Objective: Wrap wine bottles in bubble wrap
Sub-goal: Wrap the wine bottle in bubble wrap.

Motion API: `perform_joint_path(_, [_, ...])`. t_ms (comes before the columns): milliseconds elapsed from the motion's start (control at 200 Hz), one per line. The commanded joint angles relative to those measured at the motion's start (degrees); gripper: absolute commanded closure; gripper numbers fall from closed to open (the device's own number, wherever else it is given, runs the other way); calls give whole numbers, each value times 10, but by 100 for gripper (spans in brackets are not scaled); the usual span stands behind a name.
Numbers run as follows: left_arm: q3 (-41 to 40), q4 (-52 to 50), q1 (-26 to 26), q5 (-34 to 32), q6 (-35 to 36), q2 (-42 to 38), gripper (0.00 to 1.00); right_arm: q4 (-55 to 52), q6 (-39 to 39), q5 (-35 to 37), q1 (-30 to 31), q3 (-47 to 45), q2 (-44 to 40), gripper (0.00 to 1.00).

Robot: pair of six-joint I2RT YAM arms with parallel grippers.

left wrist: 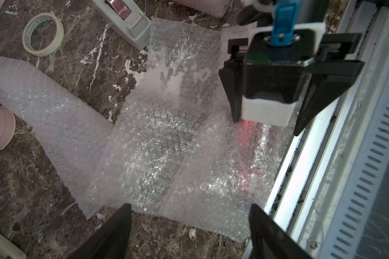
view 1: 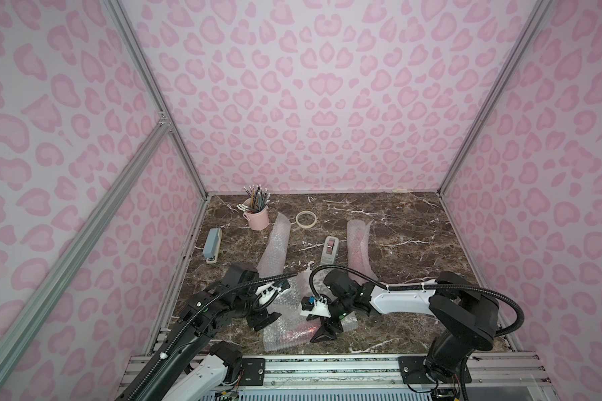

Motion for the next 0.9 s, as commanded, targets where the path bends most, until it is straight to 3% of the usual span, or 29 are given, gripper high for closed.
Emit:
perform_joint_path(0, [6, 21, 0, 19, 10, 2, 17, -1, 17, 9, 2, -11, -26, 23])
perform_joint_path(360, [0, 27, 0, 32, 14, 4, 17, -54, -52, 83, -20, 5, -18, 8])
perform_joint_path(580, [5, 23, 0, 50, 19, 7, 17, -96, -65, 33, -10, 23, 20, 12])
perform_joint_path(895, [6, 26, -3, 94, 32, 21, 18, -68, -42, 53, 14, -27, 0, 20])
